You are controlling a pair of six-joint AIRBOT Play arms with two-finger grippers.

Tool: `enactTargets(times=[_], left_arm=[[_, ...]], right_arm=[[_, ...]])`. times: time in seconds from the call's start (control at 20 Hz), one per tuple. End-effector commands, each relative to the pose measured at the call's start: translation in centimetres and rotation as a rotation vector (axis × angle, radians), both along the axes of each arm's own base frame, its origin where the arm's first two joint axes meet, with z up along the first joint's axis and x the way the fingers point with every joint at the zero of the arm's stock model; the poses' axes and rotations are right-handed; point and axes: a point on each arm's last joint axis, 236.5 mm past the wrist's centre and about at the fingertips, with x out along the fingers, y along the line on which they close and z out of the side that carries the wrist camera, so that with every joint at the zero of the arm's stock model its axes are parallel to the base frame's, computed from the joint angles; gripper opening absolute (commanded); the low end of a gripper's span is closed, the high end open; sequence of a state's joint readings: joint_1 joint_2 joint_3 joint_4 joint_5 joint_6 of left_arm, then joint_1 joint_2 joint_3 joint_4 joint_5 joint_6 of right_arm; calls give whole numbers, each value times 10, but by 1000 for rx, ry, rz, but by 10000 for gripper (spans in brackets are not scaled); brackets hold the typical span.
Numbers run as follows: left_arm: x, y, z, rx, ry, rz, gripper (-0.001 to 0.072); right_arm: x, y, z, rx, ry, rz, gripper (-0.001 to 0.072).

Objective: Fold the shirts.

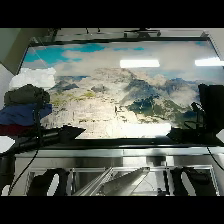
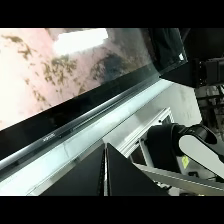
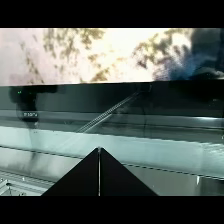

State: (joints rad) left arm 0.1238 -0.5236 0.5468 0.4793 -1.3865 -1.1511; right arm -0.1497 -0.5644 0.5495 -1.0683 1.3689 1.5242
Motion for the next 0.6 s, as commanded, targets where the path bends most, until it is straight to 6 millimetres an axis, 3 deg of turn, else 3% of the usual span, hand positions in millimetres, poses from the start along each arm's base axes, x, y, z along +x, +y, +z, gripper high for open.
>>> enactTargets(times=[0.0, 0.3, 0.5, 0.55], left_arm=[[0, 0, 0, 1, -1, 2, 15], [12, 4, 2, 3, -26, 50, 14], [43, 19, 2, 32, -92, 167, 20], [53, 27, -2, 77, -98, 188, 139]], right_arm=[[0, 0, 0, 0, 0, 1, 19], [0, 0, 0, 0, 0, 1, 19], [0, 0, 0, 0, 0, 1, 19], [0, 0, 0, 0, 0, 1, 19]])
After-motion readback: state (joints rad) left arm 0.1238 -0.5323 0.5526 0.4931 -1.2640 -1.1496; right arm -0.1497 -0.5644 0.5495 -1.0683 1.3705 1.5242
